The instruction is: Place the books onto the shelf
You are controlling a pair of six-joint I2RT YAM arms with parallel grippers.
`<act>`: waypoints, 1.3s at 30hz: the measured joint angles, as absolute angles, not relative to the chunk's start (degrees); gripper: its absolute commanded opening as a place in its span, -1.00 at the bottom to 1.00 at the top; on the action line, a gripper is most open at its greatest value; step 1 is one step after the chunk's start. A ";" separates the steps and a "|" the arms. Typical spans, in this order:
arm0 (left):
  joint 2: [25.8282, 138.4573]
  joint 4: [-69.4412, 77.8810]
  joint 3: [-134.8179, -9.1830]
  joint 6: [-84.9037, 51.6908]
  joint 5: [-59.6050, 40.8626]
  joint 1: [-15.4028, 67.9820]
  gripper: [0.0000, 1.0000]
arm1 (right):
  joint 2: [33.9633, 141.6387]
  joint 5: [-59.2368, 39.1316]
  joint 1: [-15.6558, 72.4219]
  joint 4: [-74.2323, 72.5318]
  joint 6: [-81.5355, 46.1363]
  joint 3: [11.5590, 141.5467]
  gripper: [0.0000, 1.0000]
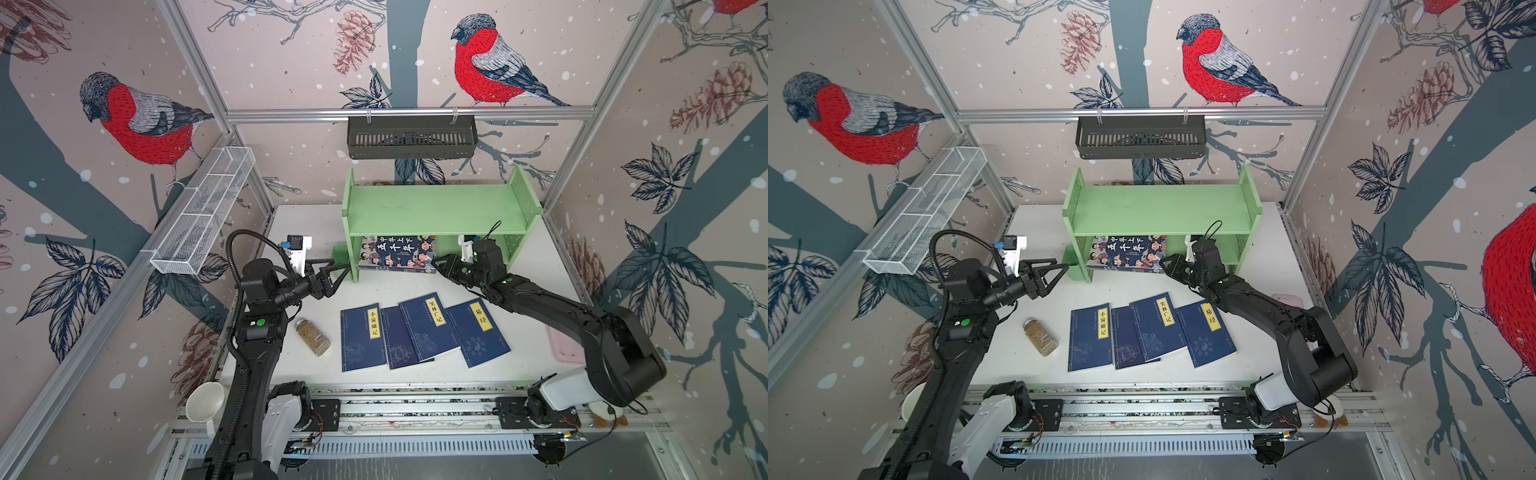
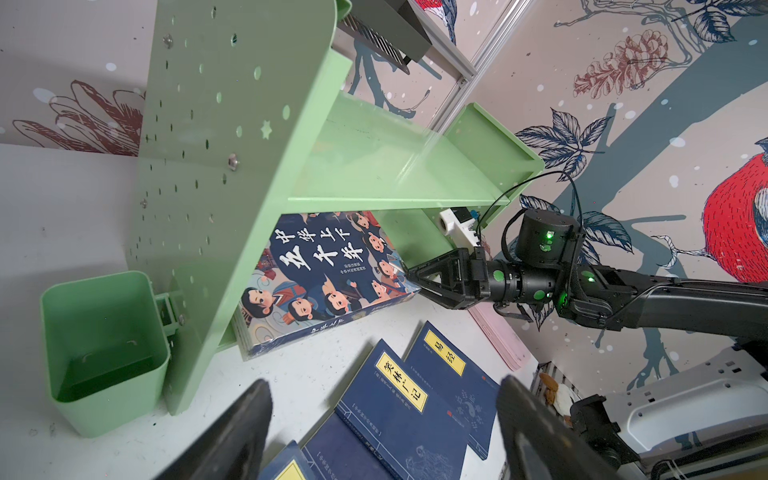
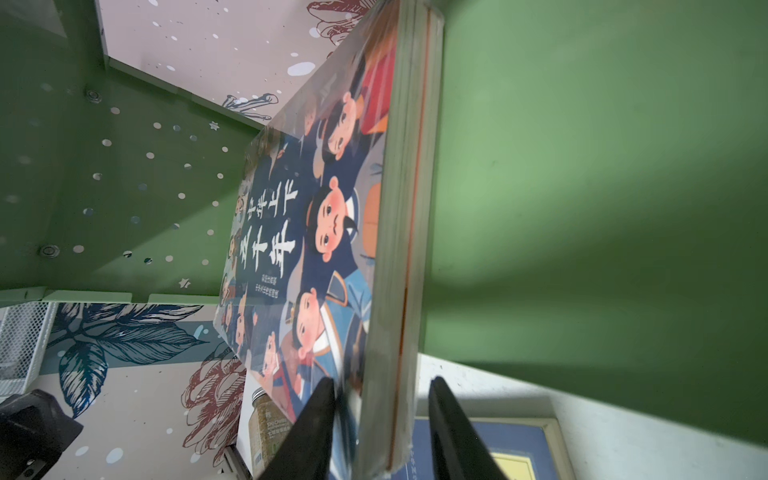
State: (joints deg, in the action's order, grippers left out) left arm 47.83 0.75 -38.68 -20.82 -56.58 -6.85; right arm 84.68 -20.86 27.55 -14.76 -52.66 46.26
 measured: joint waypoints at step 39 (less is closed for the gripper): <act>46.74 1.04 -37.89 -22.06 -56.31 -6.87 0.71 | 80.60 -26.00 24.36 -17.93 -56.55 43.44 -0.23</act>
